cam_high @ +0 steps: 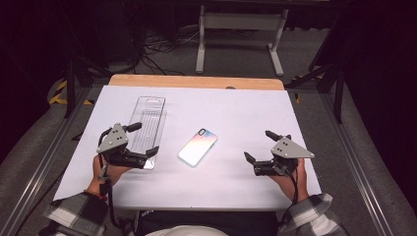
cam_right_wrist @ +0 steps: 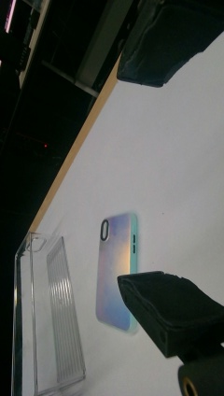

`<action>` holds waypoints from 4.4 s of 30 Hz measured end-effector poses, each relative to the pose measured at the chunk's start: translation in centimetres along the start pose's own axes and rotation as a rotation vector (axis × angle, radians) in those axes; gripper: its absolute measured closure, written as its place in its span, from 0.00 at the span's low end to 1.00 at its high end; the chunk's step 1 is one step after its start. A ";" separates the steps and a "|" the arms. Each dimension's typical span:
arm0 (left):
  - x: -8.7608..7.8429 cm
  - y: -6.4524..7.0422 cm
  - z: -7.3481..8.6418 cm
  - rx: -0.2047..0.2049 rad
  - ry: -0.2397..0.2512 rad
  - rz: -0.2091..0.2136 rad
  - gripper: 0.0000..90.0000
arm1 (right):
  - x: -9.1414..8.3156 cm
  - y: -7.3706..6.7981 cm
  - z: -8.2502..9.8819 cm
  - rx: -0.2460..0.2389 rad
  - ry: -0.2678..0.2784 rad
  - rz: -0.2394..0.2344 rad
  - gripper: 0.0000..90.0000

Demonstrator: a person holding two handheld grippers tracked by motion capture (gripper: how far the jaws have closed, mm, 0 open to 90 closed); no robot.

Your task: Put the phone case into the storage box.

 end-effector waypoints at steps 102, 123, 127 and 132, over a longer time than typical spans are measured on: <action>14.3 2.9 -2.4 -0.085 -0.411 0.005 0.19 | 1.8 -1.1 2.1 -0.018 -0.161 -0.034 0.12; 10.7 2.6 -3.9 -0.081 -0.266 -0.014 0.19 | 1.9 -1.1 2.2 -0.021 -0.154 -0.029 0.12; 10.1 2.5 -4.1 -0.068 -0.244 -0.022 0.19 | 1.9 -1.1 2.3 -0.019 -0.157 -0.031 0.12; 9.5 2.5 -4.3 -0.072 -0.230 -0.024 0.19 | 2.0 -1.1 2.3 -0.022 -0.159 -0.029 0.12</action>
Point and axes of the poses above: each handheld gripper's, and its own axes: x roughly forward along the jaws, z roughly out of its underside, y roughly to its right, the point moved 4 cm from there along x, roughly forward along the jaws, and after that the axes turned 5 degrees about y, right-handed, at the moved point
